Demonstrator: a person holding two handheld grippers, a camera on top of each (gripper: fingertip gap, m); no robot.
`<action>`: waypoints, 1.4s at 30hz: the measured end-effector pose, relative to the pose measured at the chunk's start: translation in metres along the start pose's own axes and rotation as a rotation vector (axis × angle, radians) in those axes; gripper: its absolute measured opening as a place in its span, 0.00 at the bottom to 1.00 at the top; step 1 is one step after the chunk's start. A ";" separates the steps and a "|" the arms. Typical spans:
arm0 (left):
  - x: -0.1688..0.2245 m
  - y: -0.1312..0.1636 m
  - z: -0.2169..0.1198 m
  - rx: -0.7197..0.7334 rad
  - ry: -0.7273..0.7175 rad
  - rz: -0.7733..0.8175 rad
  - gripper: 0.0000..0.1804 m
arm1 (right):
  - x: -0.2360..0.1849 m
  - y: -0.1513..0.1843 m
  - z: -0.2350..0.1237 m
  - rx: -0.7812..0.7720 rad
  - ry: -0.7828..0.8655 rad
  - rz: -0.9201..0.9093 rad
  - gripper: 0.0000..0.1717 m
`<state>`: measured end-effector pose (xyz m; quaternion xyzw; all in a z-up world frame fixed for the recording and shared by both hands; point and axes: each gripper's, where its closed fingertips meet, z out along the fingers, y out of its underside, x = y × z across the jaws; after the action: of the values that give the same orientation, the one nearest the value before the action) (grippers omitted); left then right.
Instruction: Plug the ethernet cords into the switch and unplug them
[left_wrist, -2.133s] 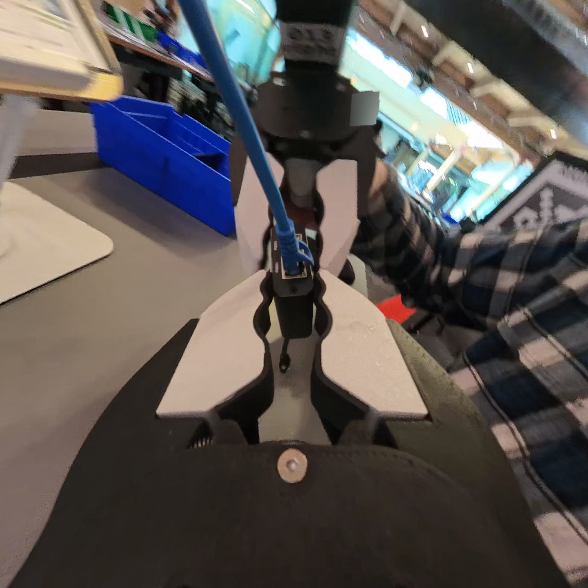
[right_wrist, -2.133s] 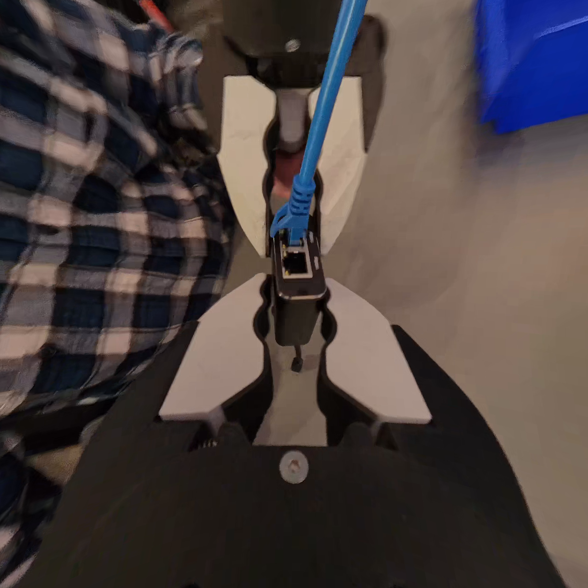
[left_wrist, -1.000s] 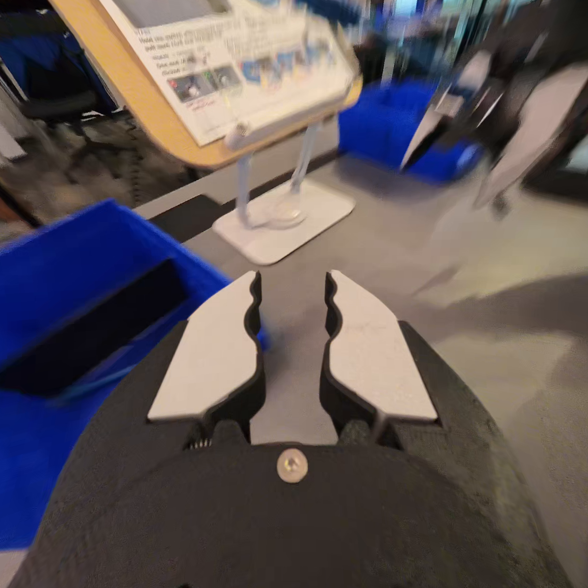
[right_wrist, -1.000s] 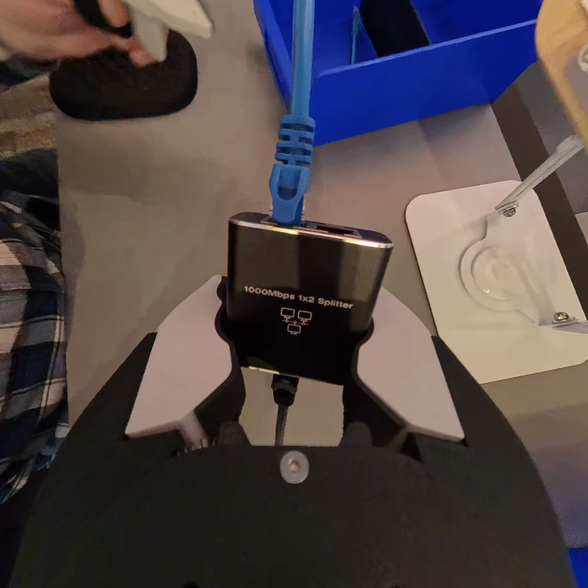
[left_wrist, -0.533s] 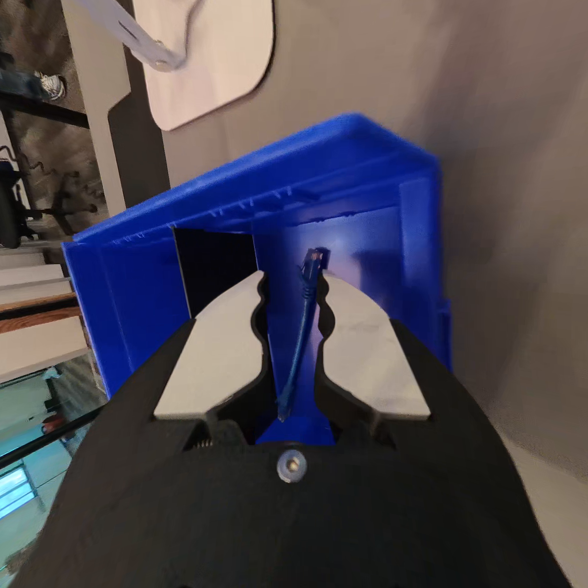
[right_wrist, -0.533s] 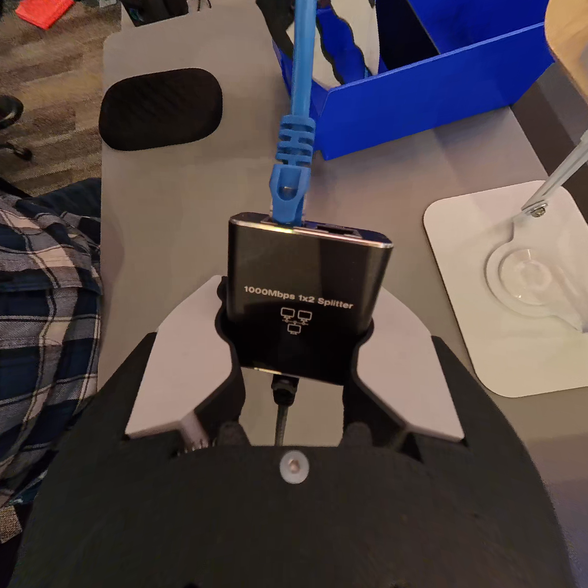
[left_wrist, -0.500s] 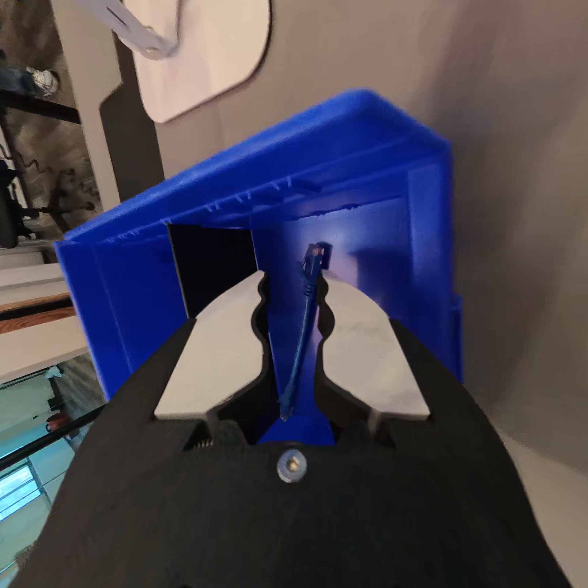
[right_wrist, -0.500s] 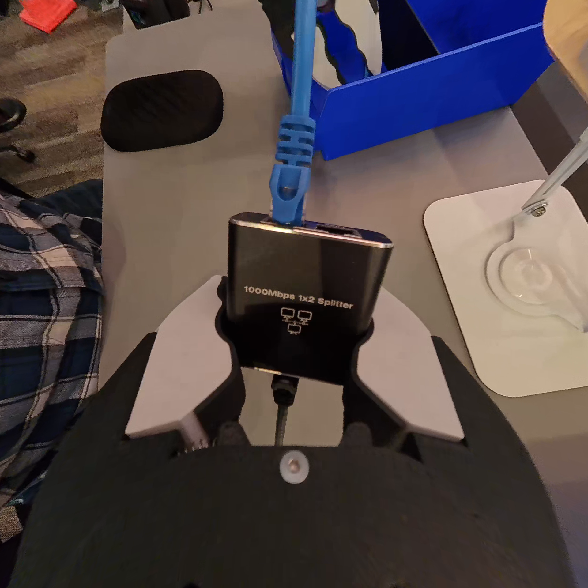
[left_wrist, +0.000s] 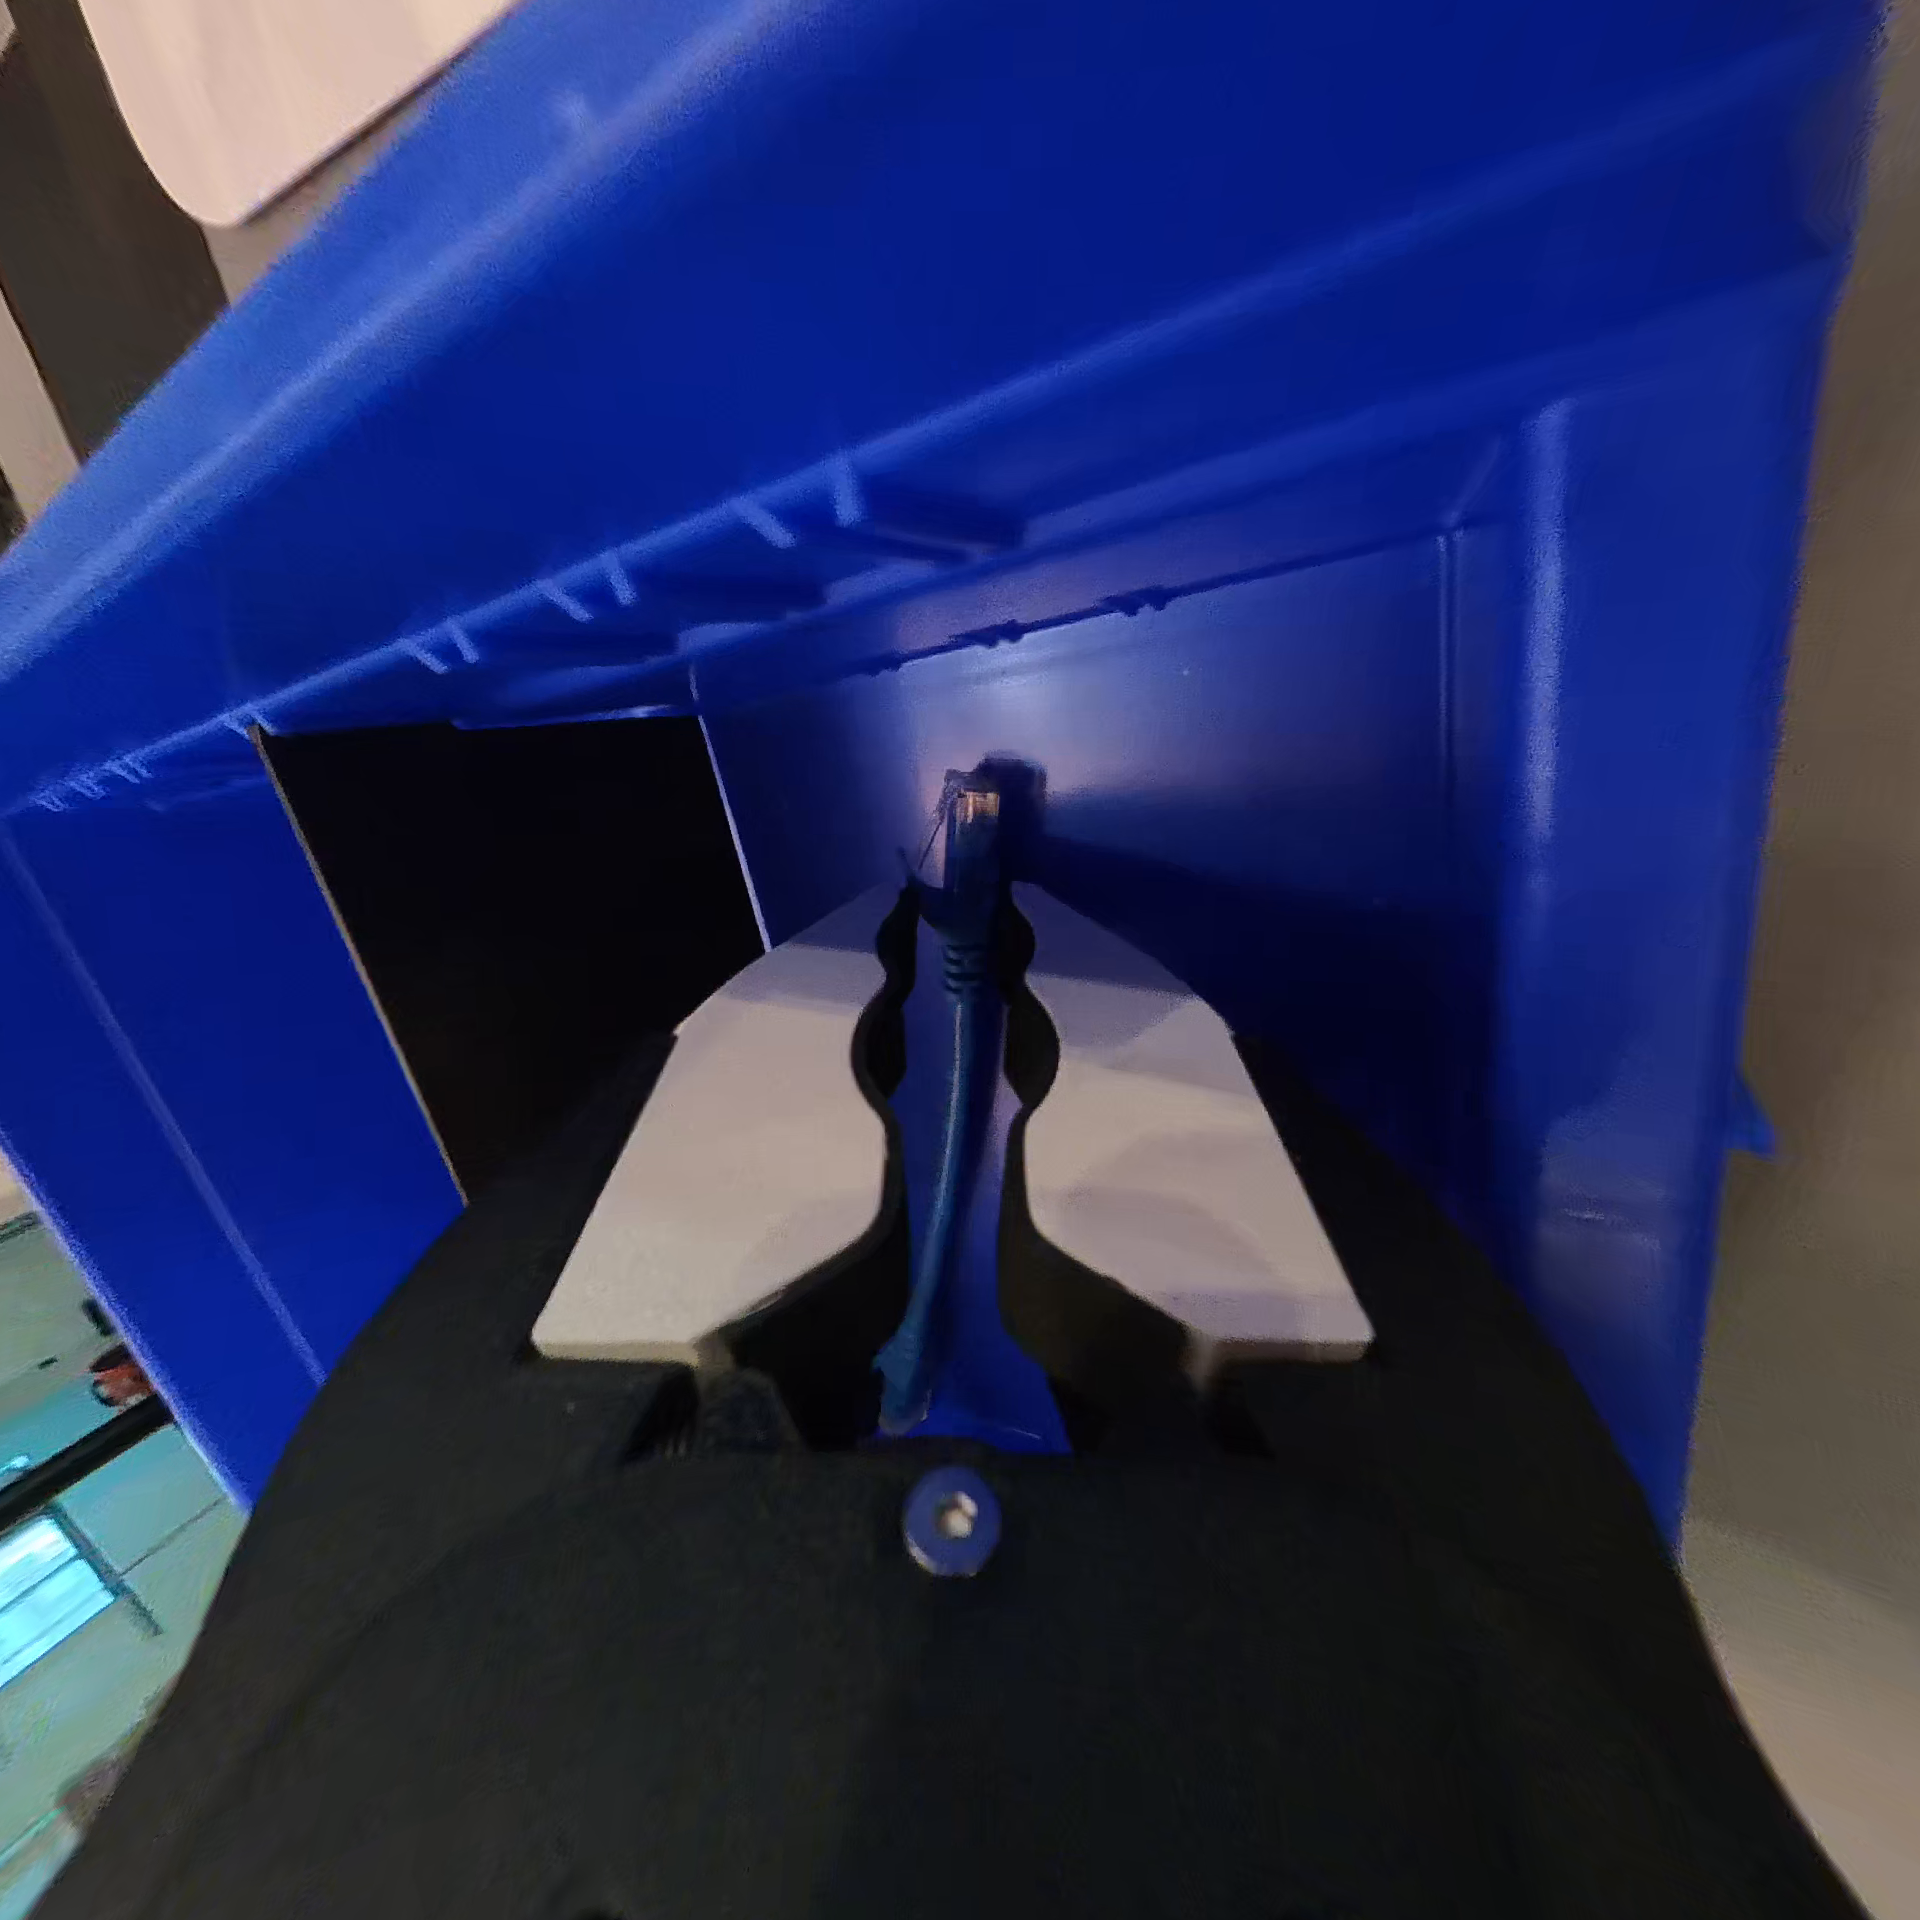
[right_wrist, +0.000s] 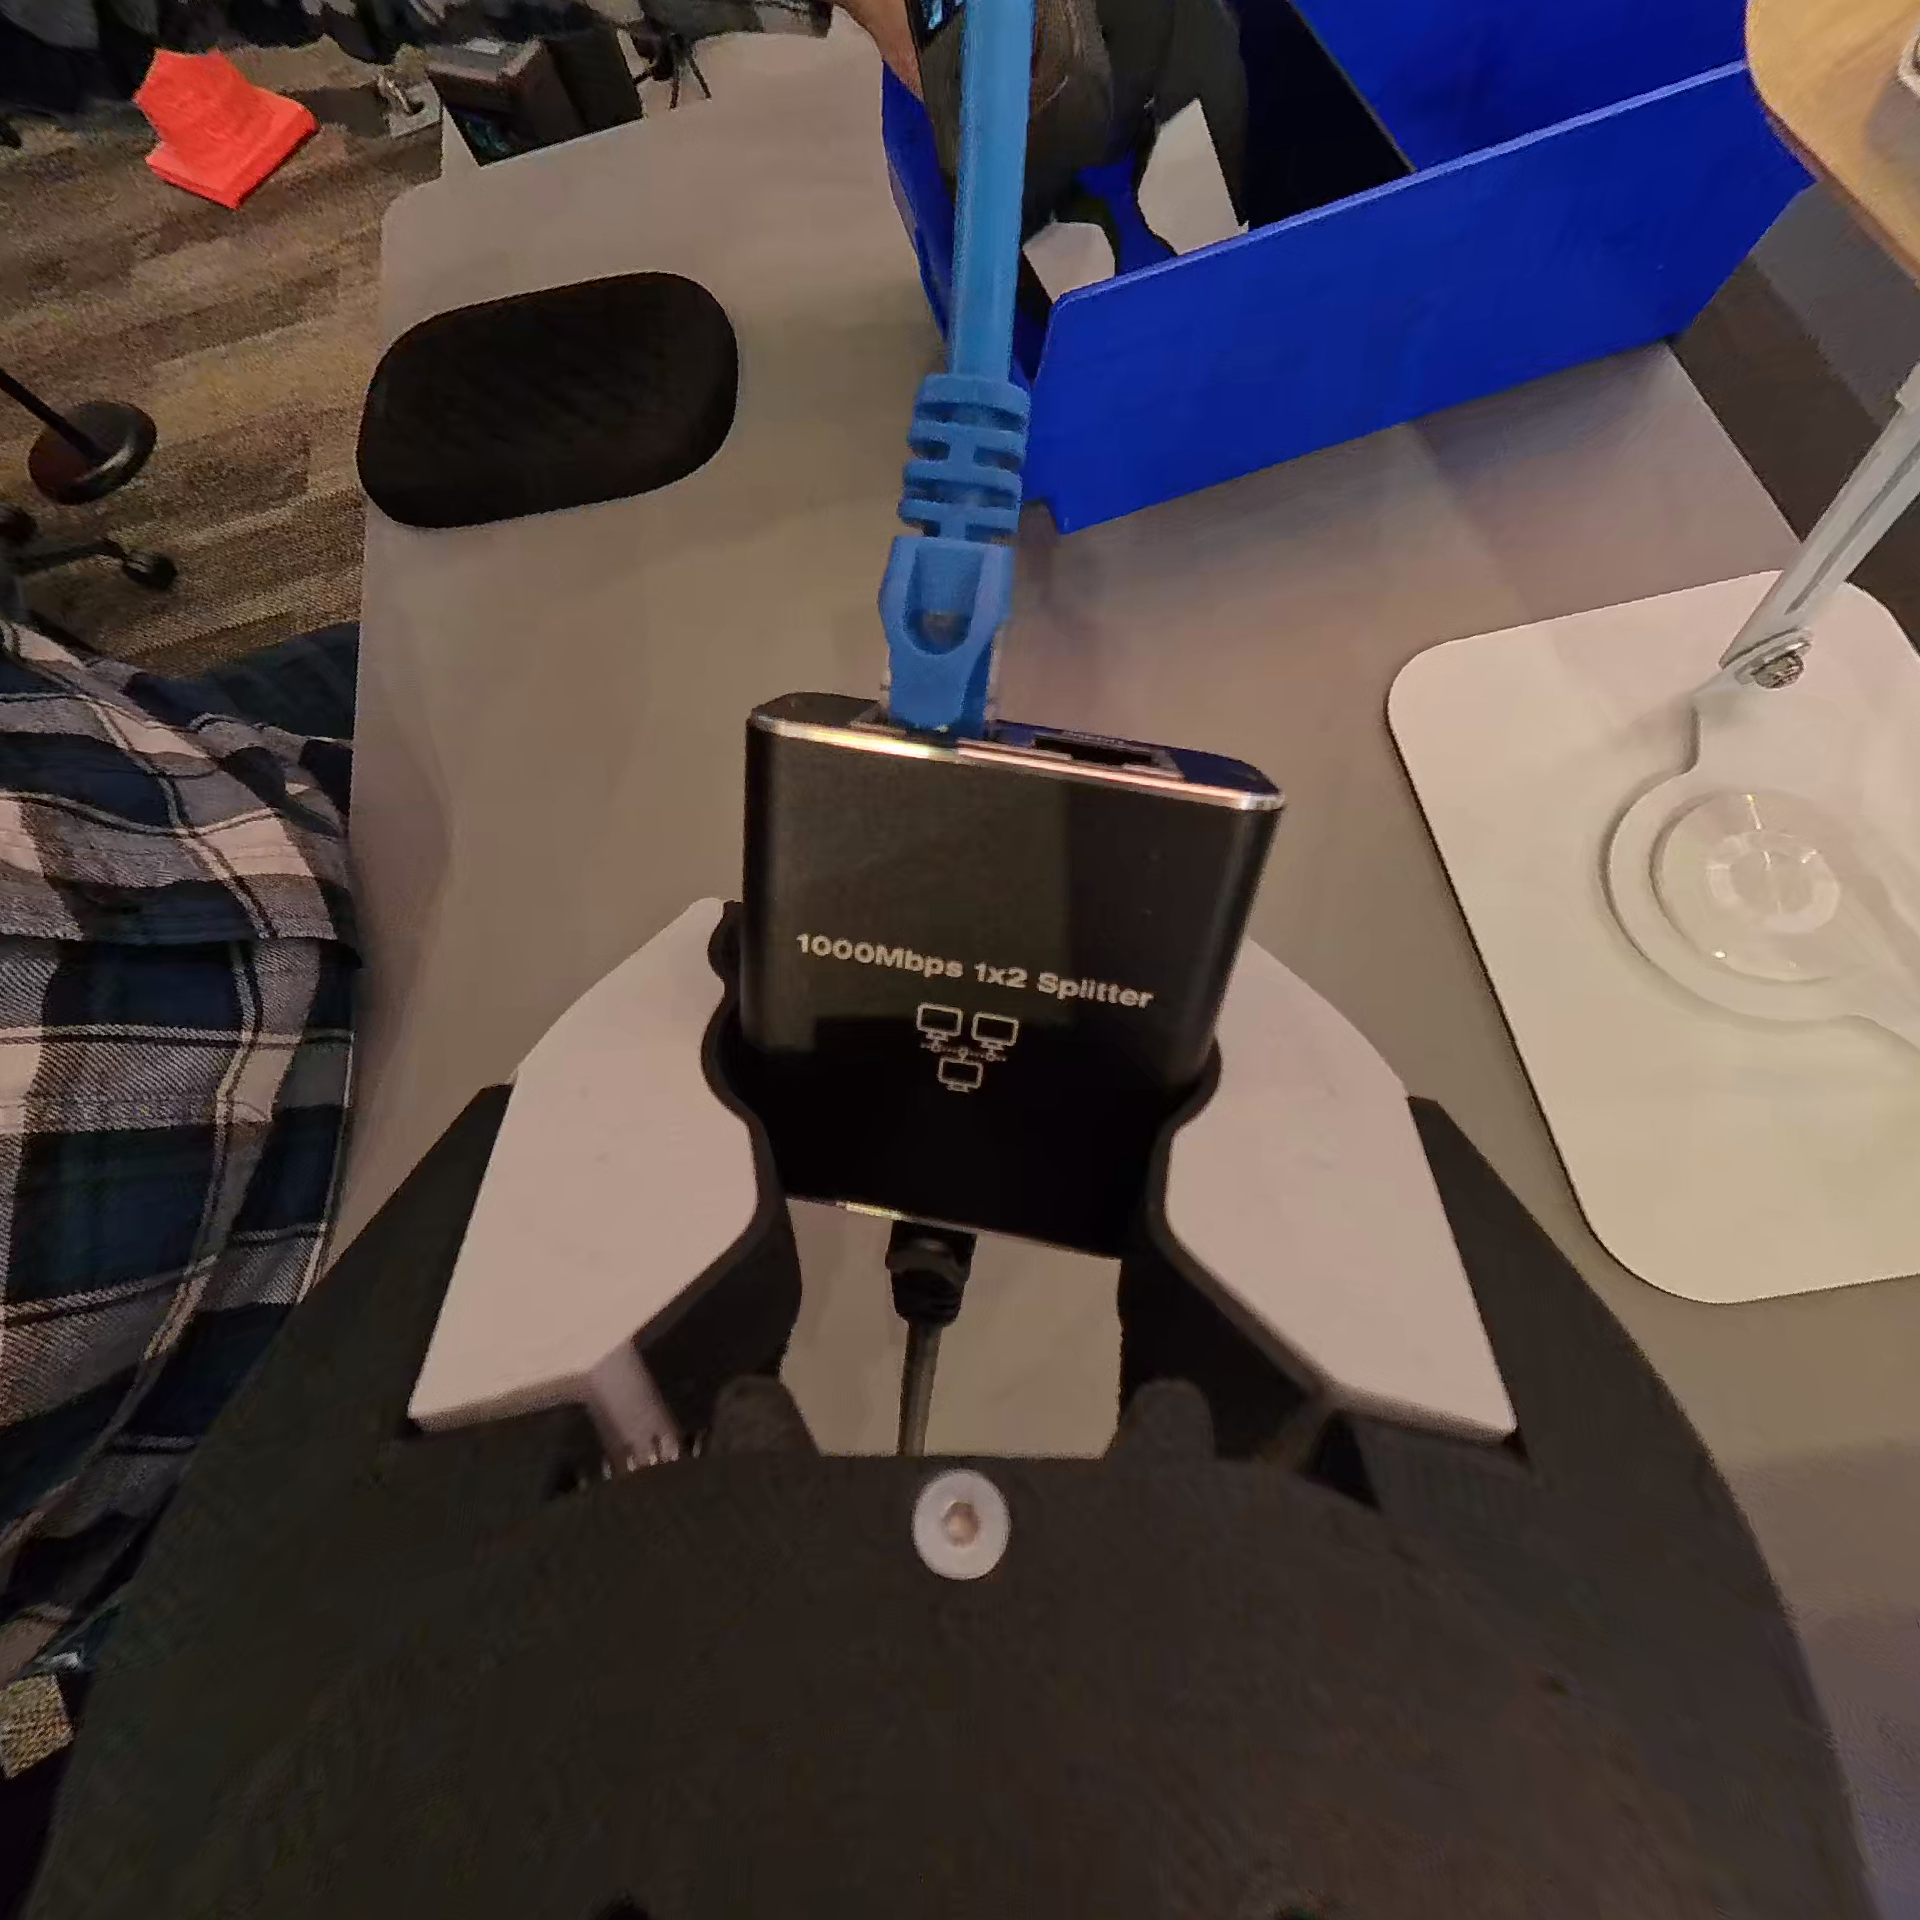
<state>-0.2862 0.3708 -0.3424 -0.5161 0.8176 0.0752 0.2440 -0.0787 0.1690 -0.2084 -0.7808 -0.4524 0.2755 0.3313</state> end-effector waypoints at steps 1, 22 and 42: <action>-0.001 0.000 0.000 -0.003 0.000 -0.011 0.08 | 0.000 0.000 0.000 -0.002 -0.001 -0.001 0.46; -0.079 -0.025 -0.213 0.098 -0.778 -0.184 0.07 | -0.006 -0.006 -0.021 -0.136 0.029 -0.110 0.45; 0.084 -0.227 -0.042 0.105 -0.399 -0.250 0.07 | -0.019 0.020 -0.058 -0.097 0.041 -0.046 0.46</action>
<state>-0.1289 0.1838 -0.3167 -0.5748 0.6856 0.1024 0.4347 -0.0340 0.1291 -0.1853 -0.7908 -0.4761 0.2298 0.3086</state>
